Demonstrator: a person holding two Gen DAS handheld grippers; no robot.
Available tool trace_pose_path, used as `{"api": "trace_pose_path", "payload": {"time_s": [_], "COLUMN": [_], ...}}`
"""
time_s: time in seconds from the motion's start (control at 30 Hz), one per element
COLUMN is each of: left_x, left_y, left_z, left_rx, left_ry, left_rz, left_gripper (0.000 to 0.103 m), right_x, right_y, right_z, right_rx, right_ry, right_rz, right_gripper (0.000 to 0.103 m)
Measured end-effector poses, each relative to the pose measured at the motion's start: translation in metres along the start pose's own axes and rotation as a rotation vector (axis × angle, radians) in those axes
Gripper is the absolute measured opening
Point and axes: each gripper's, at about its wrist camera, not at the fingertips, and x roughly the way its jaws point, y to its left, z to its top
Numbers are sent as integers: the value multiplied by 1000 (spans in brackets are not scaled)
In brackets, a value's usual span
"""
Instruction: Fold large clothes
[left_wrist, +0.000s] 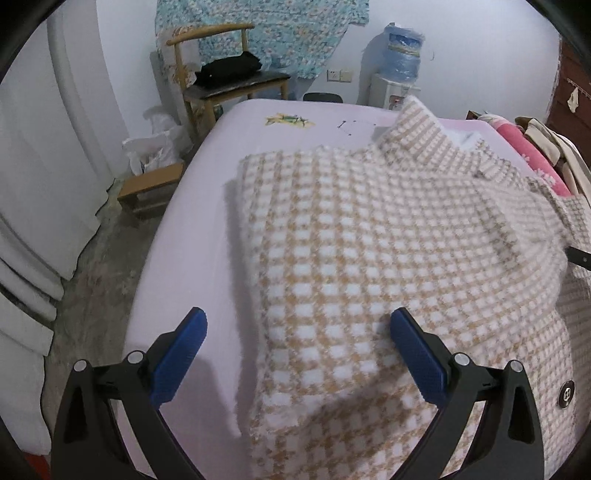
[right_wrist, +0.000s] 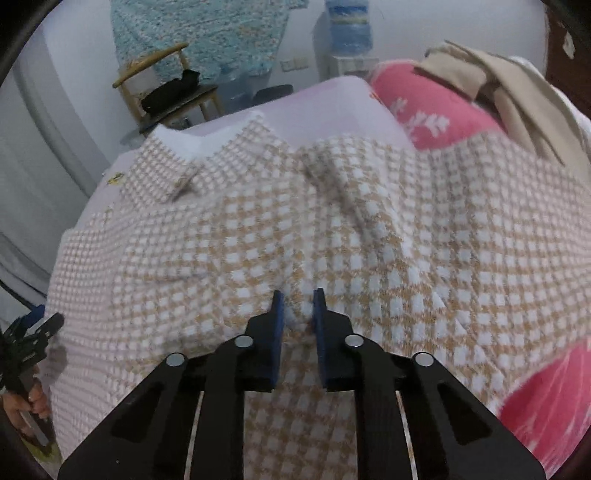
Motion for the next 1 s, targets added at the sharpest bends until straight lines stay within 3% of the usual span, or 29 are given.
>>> {"api": "trace_pose_path", "payload": {"time_s": [0.27, 0.57, 0.73, 0.87, 1.0], "left_x": [1, 0, -15, -43, -47], "left_y": [6, 5, 4, -1, -17], "left_z": [-4, -5, -3, 9, 33], "left_rx": [-11, -17, 16, 51, 109], "left_ry": [15, 17, -36, -125, -155], "left_rz": [-18, -33, -54, -116, -136], "left_gripper": [98, 98, 98, 98, 98], "right_x": [-33, -5, 1, -10, -35], "right_y": [7, -2, 0, -1, 18], "right_z": [-20, -6, -9, -8, 2], "right_rx": [-29, -11, -40, -31, -91], "right_ry": [-34, -9, -14, -19, -108], "right_rz": [-8, -52, -72, -92, -116], "right_gripper": [11, 11, 12, 18, 37]}}
